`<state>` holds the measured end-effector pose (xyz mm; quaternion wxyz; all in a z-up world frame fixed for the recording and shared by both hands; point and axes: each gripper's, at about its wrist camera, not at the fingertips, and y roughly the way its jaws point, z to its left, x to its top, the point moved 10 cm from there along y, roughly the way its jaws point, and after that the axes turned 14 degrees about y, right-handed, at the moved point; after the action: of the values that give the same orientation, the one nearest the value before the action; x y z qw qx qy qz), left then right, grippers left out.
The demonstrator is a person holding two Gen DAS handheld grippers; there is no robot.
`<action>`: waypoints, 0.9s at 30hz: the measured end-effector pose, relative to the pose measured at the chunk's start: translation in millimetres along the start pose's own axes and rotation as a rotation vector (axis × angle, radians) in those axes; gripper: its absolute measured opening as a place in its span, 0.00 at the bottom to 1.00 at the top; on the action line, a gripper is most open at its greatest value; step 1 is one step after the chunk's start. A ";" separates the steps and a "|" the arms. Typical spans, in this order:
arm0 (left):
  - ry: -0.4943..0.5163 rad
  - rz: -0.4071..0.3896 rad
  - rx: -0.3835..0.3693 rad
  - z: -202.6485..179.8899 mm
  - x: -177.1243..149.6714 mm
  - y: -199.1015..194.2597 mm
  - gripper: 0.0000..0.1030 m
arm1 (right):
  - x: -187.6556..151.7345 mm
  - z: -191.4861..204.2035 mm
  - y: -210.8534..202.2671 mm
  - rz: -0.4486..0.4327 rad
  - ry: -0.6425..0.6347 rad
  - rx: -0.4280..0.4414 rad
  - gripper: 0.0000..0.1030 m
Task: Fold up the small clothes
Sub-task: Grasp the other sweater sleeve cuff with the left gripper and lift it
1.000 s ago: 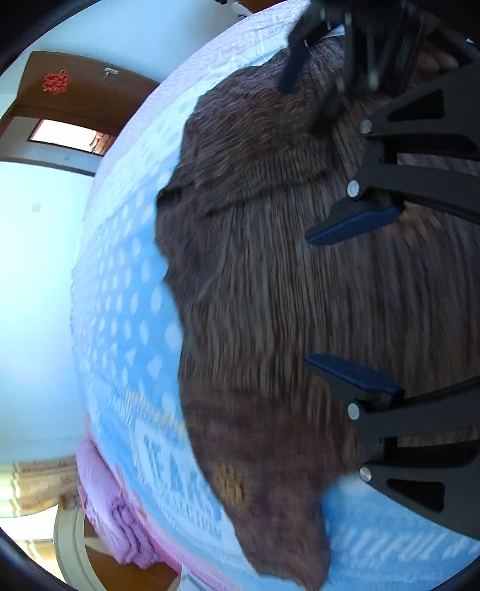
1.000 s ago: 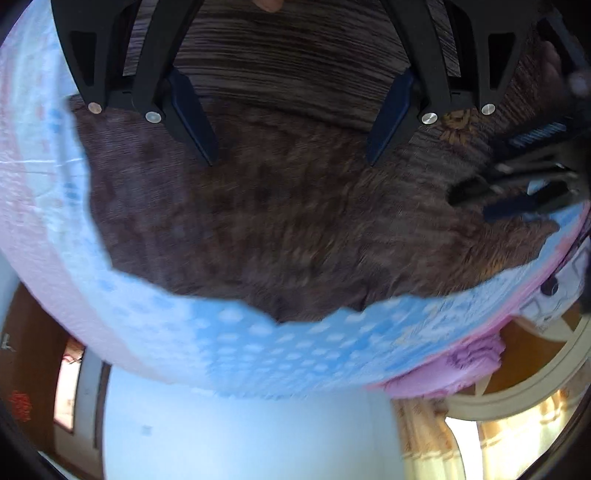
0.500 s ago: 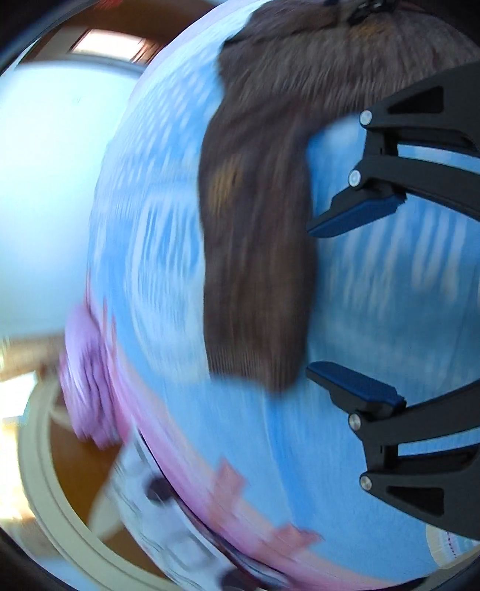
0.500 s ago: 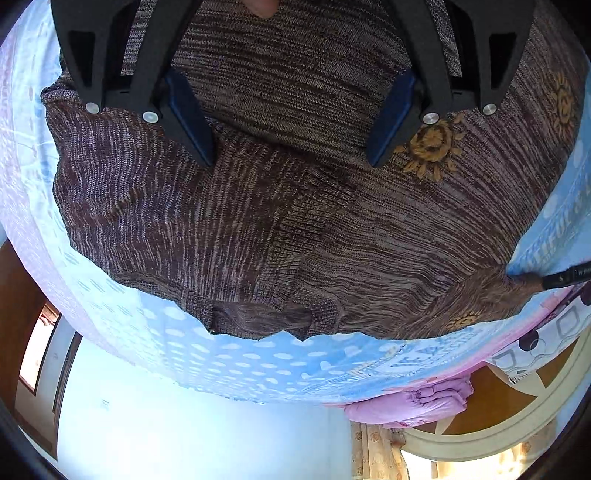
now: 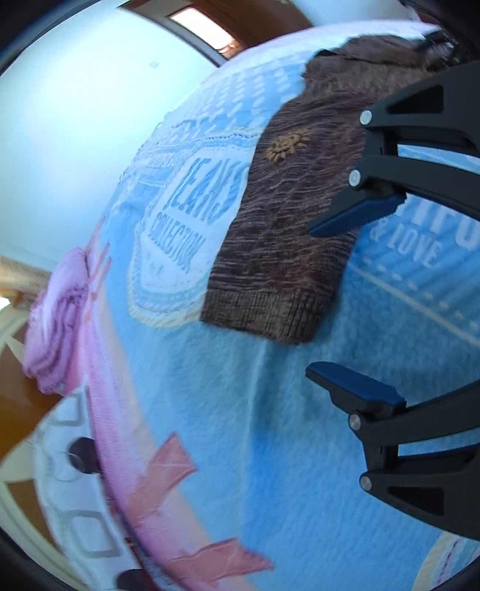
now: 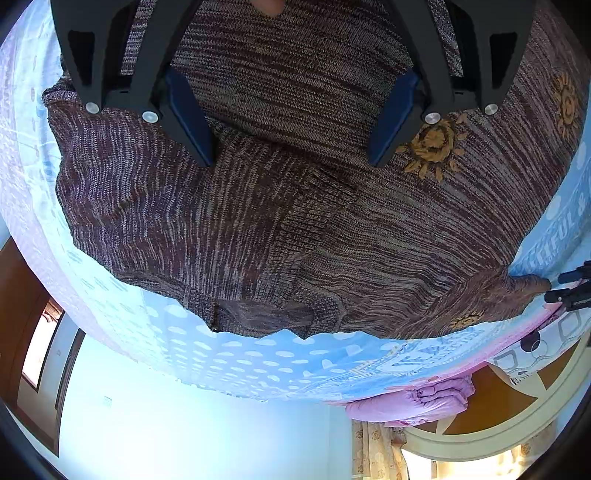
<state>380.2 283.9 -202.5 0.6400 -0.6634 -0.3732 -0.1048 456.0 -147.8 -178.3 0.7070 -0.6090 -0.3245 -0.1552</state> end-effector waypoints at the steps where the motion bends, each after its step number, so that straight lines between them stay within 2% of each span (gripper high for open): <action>1: -0.030 0.010 -0.017 0.8 -0.5 4.3 0.69 | -0.2 -0.1 -0.3 -0.001 0.001 0.000 0.82; 8: -0.137 -0.004 -0.080 -3.7 5.9 16.8 0.68 | -0.2 -1.1 -0.6 -0.006 0.000 -0.001 0.83; 9: -0.149 -0.009 -0.084 -2.5 8.2 18.3 0.63 | -0.2 -1.1 -0.6 -0.006 -0.001 -0.001 0.83; 10: -0.158 -0.015 -0.086 -1.3 11.4 20.5 0.47 | -0.2 -1.1 -0.6 -0.007 -0.001 -0.002 0.83; 11: -0.160 -0.010 -0.087 -1.1 13.8 24.9 0.35 | -0.2 -1.2 -0.7 -0.007 -0.001 -0.002 0.83; 12: -0.158 0.004 -0.096 -2.0 14.3 29.3 0.09 | -0.3 -1.1 -0.7 -0.007 0.000 -0.002 0.83; 16: -0.134 0.002 -0.114 -6.4 15.8 26.7 0.09 | -0.2 -1.3 -0.6 -0.007 0.001 0.000 0.83; 21: -0.099 -0.064 -0.137 -15.6 32.1 2.7 0.09 | -0.1 -1.8 -0.9 -0.008 0.003 0.001 0.83; 27: -0.071 -0.091 -0.187 -41.0 50.5 -20.0 0.09 | 0.6 -2.9 -1.3 -0.010 0.007 0.001 0.83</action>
<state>416.9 262.2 -149.4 0.5564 -0.7058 -0.4140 -0.1447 456.4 -150.7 -177.1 0.7078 -0.6063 -0.3249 -0.1607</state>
